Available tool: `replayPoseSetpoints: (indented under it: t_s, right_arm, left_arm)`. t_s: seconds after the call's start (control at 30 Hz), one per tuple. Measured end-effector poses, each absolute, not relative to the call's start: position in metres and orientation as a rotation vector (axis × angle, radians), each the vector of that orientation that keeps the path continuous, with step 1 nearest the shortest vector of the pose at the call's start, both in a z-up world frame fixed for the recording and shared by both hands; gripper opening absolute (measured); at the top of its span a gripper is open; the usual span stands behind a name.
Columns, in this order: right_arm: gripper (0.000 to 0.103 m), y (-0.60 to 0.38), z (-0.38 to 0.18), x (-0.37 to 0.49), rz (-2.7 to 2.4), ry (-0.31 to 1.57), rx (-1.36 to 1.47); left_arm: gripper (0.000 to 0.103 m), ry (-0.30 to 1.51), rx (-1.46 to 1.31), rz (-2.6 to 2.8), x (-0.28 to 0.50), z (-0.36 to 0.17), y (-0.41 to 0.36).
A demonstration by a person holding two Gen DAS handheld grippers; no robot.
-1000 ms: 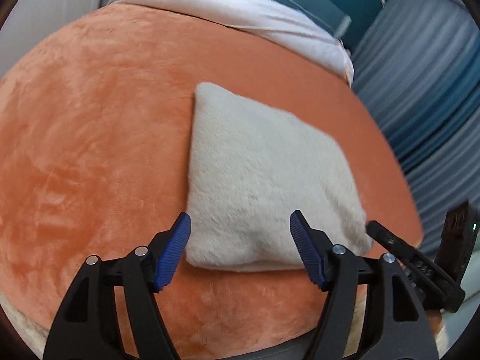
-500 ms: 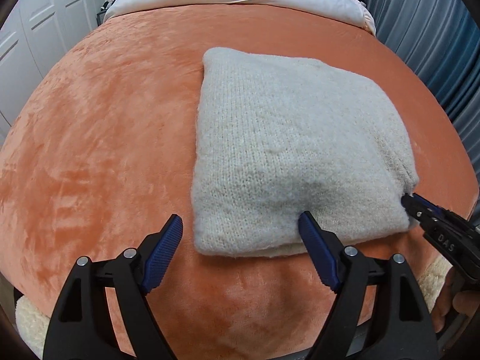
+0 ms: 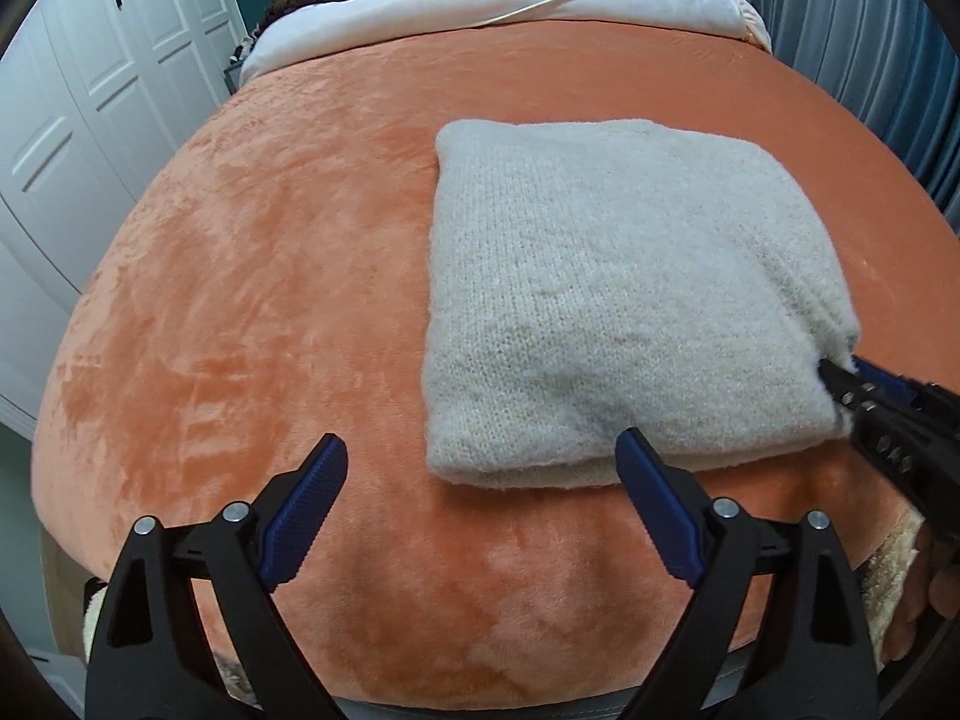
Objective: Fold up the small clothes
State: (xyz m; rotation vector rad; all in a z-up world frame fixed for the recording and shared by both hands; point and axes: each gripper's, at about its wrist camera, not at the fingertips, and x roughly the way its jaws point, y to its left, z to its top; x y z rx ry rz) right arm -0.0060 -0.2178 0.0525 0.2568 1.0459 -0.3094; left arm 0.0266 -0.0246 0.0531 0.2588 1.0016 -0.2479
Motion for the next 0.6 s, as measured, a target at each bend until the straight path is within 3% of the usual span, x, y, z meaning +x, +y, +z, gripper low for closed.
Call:
replayPoseSetpoints:
  t_s: [0.1, 0.17, 0.2, 0.23, 0.6]
  right_arm:
    - [0.029, -0.210, 0.080, -0.019, -0.311, 0.987, 0.265]
    - [0.042, -0.204, 0.094, -0.033, -0.347, 0.943, 0.272]
    - [0.057, -0.199, 0.097, -0.040, -0.361, 0.922, 0.287]
    - [0.065, -0.196, 0.099, -0.048, -0.373, 0.898, 0.306]
    - [0.069, -0.177, 0.074, -0.079, -0.411, 0.927, 0.276]
  left_arm:
    - [0.091, 0.983, 0.269, -0.235, 0.021, 0.057, -0.024]
    - [0.093, 0.980, 0.262, -0.218, 0.019, 0.058, -0.023]
    - [0.093, 0.976, 0.256, -0.206, 0.018, 0.058, -0.022]
    - [0.094, 0.972, 0.255, -0.203, 0.016, 0.058, -0.022]
    - [0.096, 0.957, 0.232, -0.159, -0.007, 0.056, -0.021]
